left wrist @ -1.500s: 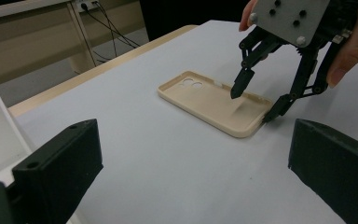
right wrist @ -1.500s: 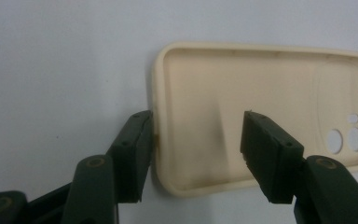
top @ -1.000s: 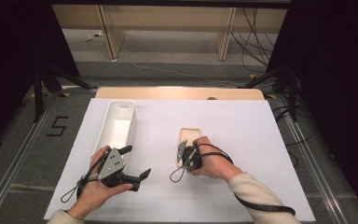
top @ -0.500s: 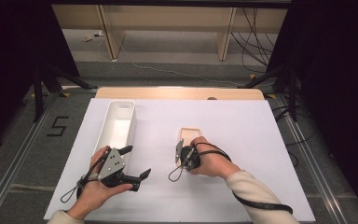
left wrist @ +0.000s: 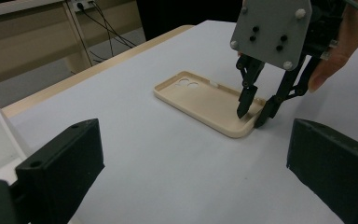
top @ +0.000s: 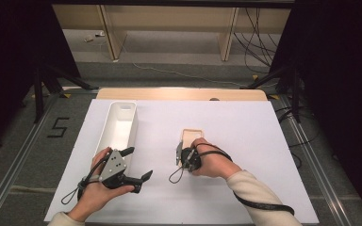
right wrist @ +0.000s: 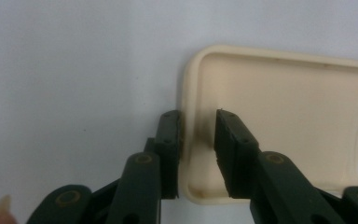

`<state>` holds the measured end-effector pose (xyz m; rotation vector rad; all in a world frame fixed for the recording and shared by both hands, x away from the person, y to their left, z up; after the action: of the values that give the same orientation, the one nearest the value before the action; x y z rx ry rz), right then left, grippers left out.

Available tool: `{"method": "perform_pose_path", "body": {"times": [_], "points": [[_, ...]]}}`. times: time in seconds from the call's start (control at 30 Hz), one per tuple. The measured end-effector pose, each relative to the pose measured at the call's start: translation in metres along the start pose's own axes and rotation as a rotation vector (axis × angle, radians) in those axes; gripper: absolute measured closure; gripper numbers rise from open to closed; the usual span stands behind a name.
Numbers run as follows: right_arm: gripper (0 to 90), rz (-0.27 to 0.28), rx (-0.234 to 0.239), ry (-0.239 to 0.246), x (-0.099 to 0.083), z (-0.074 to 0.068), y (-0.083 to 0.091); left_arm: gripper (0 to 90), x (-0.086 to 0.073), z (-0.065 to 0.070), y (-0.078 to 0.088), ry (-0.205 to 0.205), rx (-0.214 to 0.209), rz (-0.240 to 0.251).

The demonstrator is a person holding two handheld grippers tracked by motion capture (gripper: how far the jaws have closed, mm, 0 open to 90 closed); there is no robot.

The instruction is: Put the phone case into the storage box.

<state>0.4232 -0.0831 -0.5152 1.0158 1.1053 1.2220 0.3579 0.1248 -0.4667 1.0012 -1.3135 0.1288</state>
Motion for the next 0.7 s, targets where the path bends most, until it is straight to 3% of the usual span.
{"method": "perform_pose_path", "body": {"times": [0.27,0.7], "points": [[75.8,-0.024,-0.008,0.025,0.0016,-0.0009,0.0007,3.0,0.0005,0.0006,0.0005,-0.003,0.001,0.002],[78.9,-0.005,-0.02,0.042,0.0009,-0.003,0.0002,3.0,0.0006,0.0011,0.0002,-0.005,0.0,0.001]]}}
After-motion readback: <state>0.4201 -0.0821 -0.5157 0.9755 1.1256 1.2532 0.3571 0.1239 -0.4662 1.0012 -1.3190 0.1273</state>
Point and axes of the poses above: each handheld gripper's, and its own axes: y roughly backward along the jaws, x roughly out of its top, z roughly to its right, the point moved 6 cm from there along -y, roughly forward along the jaws, and after that the axes turned 13 degrees about -z, right-handed, at the moved point
